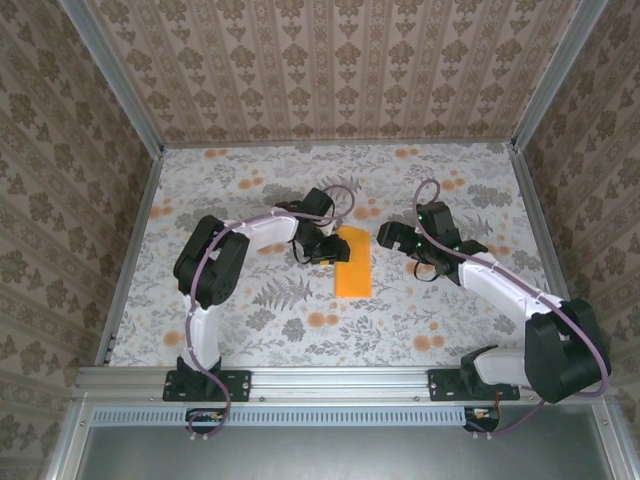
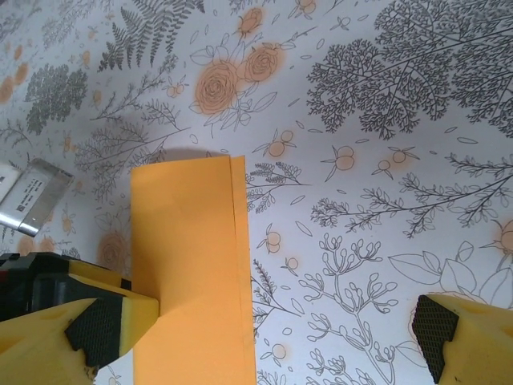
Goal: Fold a paper plane with a square sheet of paper (fold left side to right side)
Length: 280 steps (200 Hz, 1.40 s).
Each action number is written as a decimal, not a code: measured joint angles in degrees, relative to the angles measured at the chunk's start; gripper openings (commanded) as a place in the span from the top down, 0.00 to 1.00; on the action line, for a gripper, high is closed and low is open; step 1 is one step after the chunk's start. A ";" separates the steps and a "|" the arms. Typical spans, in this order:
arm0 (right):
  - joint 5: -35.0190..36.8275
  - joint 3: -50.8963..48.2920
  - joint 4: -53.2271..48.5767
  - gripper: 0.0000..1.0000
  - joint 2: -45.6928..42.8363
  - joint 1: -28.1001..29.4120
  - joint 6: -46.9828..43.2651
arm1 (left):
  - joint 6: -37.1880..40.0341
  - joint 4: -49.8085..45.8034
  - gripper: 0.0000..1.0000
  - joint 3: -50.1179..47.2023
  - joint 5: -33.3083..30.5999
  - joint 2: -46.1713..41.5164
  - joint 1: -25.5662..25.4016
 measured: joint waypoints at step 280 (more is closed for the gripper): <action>0.57 -0.09 -0.72 0.00 -2.08 -0.48 0.00 | 0.83 -8.59 0.46 7.50 -1.25 4.20 -0.79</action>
